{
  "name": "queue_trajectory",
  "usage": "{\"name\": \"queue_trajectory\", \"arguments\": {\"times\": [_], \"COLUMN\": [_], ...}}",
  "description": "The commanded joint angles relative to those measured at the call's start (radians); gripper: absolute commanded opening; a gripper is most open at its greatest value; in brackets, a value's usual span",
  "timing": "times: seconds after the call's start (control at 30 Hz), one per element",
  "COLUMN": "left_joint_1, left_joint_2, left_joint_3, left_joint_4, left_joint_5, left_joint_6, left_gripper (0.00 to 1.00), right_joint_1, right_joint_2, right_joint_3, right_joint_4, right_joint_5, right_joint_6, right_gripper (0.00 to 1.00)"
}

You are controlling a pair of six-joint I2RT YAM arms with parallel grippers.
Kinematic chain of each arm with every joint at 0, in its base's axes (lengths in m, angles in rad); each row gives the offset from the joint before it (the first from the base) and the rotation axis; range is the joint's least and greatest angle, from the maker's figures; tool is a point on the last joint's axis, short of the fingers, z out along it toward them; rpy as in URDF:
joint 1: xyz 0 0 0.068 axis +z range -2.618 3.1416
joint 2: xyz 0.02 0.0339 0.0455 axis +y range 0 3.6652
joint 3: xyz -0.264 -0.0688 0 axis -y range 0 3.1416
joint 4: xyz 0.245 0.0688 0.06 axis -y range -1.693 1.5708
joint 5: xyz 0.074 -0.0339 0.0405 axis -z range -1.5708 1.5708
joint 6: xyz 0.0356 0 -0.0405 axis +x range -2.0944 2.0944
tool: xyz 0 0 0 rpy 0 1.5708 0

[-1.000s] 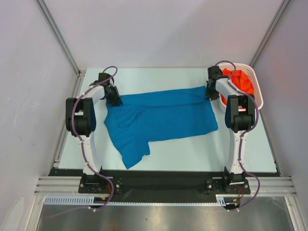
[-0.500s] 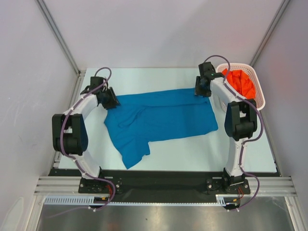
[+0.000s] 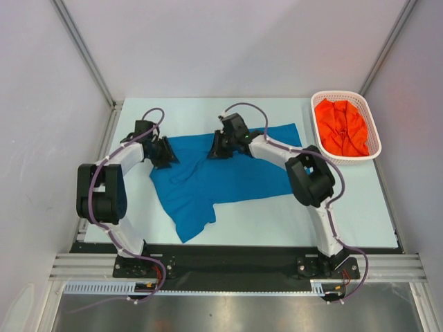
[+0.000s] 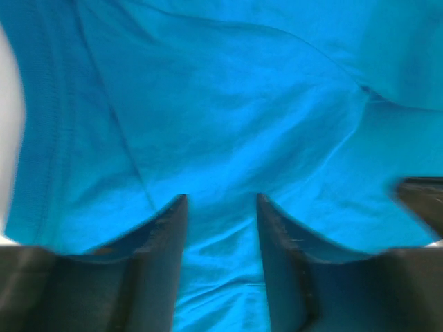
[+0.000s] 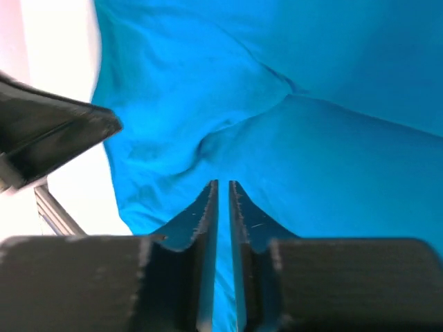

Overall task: Fold and stack the t-shirts
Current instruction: Fold the tshirt

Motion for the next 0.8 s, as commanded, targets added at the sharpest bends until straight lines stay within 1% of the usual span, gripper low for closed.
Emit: {"name": "queue_trajectory", "arguments": {"times": [0.0, 0.07, 0.13, 0.17, 0.2, 0.23, 0.3, 0.33, 0.4, 0.47, 0.57, 0.73, 0.77], "left_joint_1": [-0.036, -0.062, -0.076, -0.094, -0.104, -0.113, -0.141, -0.162, -0.182, -0.208, -0.223, -0.230, -0.231], "left_joint_2": [-0.057, -0.097, -0.117, -0.125, -0.128, -0.119, -0.078, -0.062, -0.027, 0.007, 0.055, 0.105, 0.122], "left_joint_3": [-0.020, -0.043, -0.080, -0.088, -0.091, -0.089, -0.059, -0.045, 0.007, 0.032, 0.078, 0.125, 0.139], "left_joint_4": [0.019, 0.030, 0.051, 0.062, 0.063, 0.062, 0.045, 0.038, -0.008, -0.027, -0.053, -0.052, -0.053], "left_joint_5": [-0.006, -0.015, -0.017, -0.026, -0.038, -0.043, -0.064, -0.102, -0.144, -0.216, -0.261, -0.235, -0.221], "left_joint_6": [-0.001, 0.019, 0.041, 0.048, 0.062, 0.084, 0.101, 0.119, 0.130, 0.137, 0.148, 0.165, 0.164], "left_gripper": [0.52, 0.58, 0.62, 0.66, 0.68, 0.68, 0.69, 0.69, 0.65, 0.60, 0.57, 0.51, 0.48], "right_joint_1": [0.015, 0.035, 0.039, 0.042, 0.045, 0.047, 0.050, 0.048, 0.047, 0.042, 0.048, 0.058, 0.059], "right_joint_2": [0.080, 0.092, 0.104, 0.107, 0.107, 0.109, 0.112, 0.106, 0.095, 0.081, 0.084, 0.103, 0.103], "right_joint_3": [0.074, 0.080, 0.083, 0.082, 0.080, 0.077, 0.074, 0.060, 0.033, -0.010, -0.007, -0.006, -0.006], "right_joint_4": [0.055, 0.055, 0.060, 0.058, 0.060, 0.058, 0.057, 0.058, 0.096, 0.144, 0.169, 0.212, 0.225], "right_joint_5": [0.001, 0.018, 0.026, 0.029, 0.032, 0.031, 0.028, 0.028, 0.019, 0.006, 0.002, -0.024, -0.026], "right_joint_6": [0.084, 0.084, 0.090, 0.093, 0.094, 0.097, 0.104, 0.120, 0.143, 0.188, 0.194, 0.242, 0.251], "right_gripper": [0.14, 0.07, 0.07, 0.08, 0.09, 0.11, 0.19, 0.25, 0.31, 0.31, 0.31, 0.27, 0.26]}}
